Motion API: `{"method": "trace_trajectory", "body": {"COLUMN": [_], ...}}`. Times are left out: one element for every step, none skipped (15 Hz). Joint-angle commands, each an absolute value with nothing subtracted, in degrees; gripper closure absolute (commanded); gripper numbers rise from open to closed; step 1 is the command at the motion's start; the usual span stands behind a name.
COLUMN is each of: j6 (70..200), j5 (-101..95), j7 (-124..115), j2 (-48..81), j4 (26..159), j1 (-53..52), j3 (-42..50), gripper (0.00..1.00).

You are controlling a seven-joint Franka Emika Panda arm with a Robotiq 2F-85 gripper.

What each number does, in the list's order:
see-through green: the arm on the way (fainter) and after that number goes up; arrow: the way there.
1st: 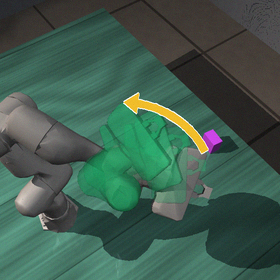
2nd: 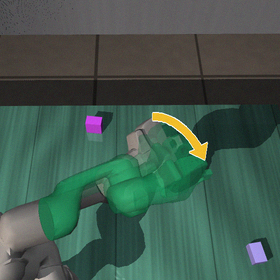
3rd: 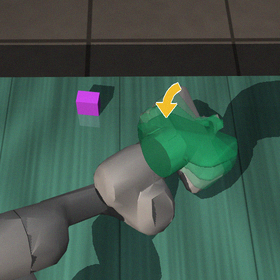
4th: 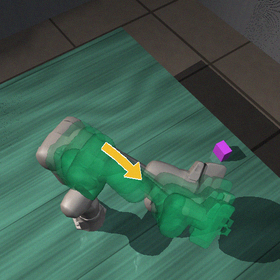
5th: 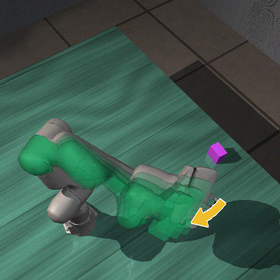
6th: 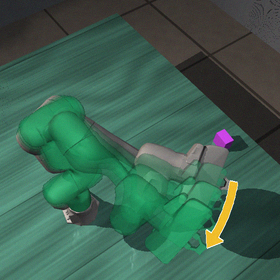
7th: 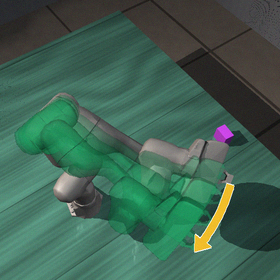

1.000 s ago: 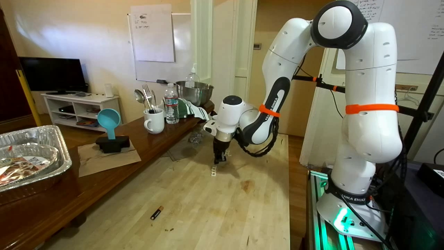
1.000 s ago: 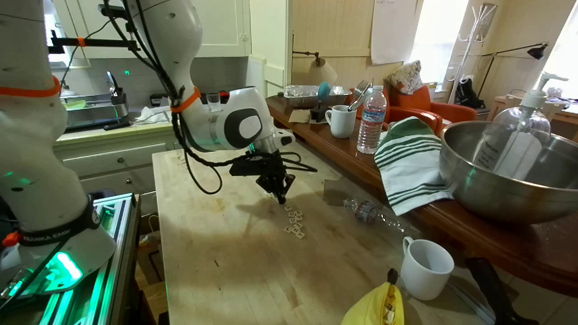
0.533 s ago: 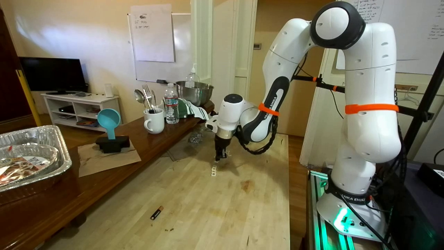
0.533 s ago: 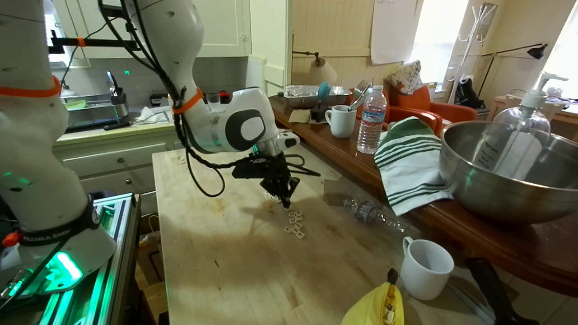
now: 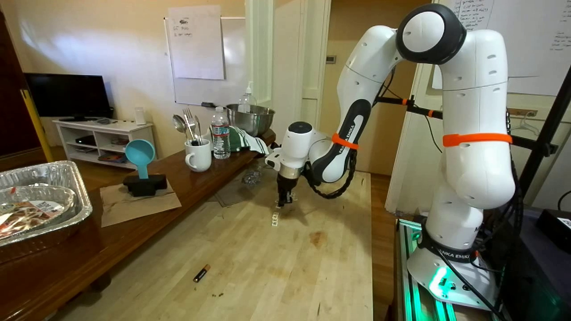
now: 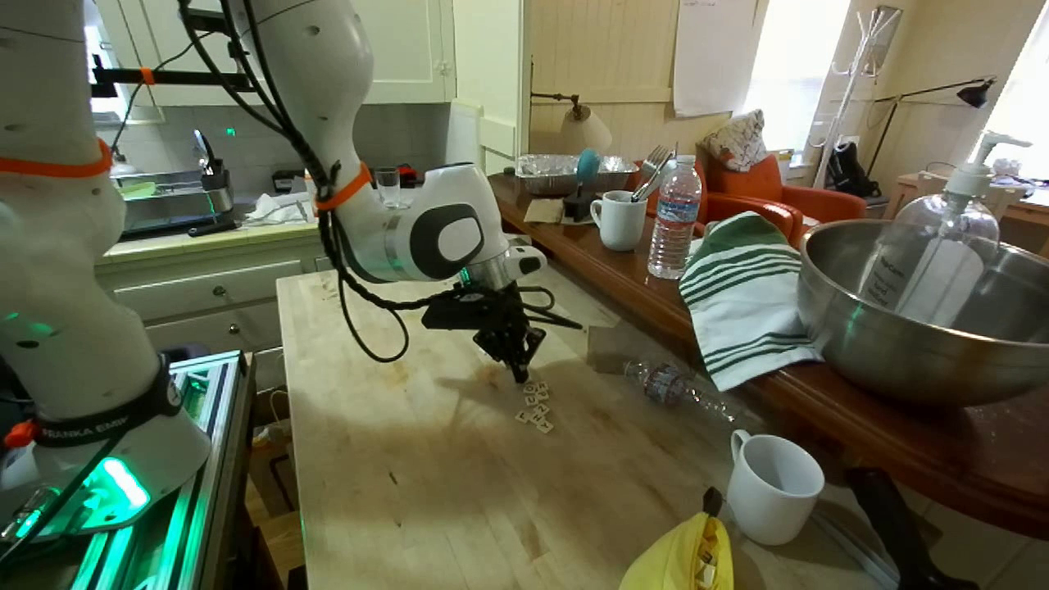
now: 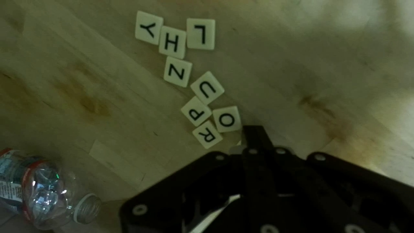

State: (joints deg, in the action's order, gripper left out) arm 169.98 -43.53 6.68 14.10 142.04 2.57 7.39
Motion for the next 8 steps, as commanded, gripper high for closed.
{"method": "trace_trajectory", "body": {"j6": [170.84,170.73,170.64,170.67,170.64,170.82,170.96,171.08], "j5": [-43.77,-44.15,-44.47,-44.5,-44.21,-43.79,-42.95,-41.96], "j7": [5.67,5.39,5.03,4.85,4.86,5.0,5.5,6.15], "j2": [16.16,16.19,16.24,16.46,16.44,16.44,16.22,15.58], "j4": [140.78,140.55,140.32,140.06,139.98,140.03,140.33,140.95], "j1": [3.35,3.44,3.49,3.65,3.78,3.99,4.36,4.79], "j3": [8.78,9.43,10.13,10.79,11.23,11.39,11.06,10.32], "gripper": [1.0,1.0,1.0,1.0,1.0,1.0,1.0,1.0]}}
